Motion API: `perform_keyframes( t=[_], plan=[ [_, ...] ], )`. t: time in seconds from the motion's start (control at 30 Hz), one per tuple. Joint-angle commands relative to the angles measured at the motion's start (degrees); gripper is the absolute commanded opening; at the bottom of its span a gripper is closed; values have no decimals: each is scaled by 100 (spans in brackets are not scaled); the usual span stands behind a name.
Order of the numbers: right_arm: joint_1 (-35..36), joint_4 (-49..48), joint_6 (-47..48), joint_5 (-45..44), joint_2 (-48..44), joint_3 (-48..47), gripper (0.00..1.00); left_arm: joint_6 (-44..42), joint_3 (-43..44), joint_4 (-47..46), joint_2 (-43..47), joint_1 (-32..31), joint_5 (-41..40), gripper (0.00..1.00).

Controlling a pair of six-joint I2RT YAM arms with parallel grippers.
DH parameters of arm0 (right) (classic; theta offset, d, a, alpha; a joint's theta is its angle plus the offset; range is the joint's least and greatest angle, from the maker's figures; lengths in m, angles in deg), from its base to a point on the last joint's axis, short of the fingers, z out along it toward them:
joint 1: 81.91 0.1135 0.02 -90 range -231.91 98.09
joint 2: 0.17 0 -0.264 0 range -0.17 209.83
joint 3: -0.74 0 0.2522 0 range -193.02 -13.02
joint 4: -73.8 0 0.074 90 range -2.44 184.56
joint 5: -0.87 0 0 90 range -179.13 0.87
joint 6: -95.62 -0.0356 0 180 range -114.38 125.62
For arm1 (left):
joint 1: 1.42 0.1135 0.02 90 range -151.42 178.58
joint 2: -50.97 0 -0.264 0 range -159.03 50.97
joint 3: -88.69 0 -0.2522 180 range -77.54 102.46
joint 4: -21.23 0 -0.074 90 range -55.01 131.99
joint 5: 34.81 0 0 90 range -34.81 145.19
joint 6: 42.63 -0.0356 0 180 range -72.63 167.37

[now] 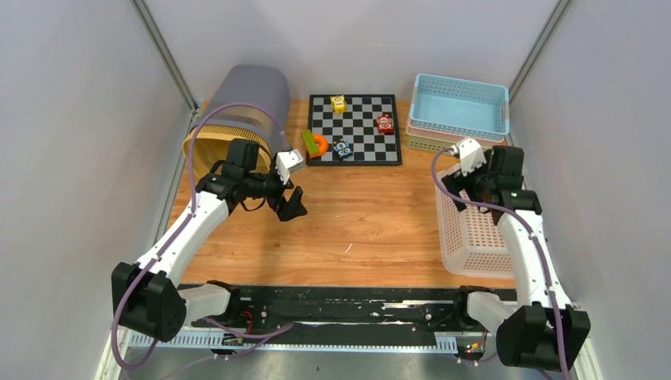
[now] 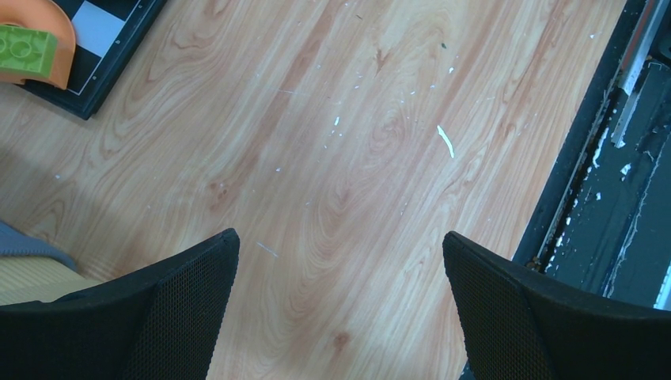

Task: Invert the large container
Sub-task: Move the container to the center of the board, then pick up the multiple containers from the container.

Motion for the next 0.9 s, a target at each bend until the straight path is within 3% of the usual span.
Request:
perform_keyframes(
  t=[0.0,0.33,0.7,0.87],
  plan=[
    [-98,464,55,178,-168,-1023,100,33,-46,-114,154,43,-25,100],
    [-66,257,569,575,642,-2434,99,-9,-73,-123,297,41,-148,100],
    [700,324,2080,1609,2514,-3747,94,-223,-147,-41,306,41,-173,100],
    [737,655,2045,1707,3808,-4741,88,-300,-169,0,259,41,-216,100]
  ],
)
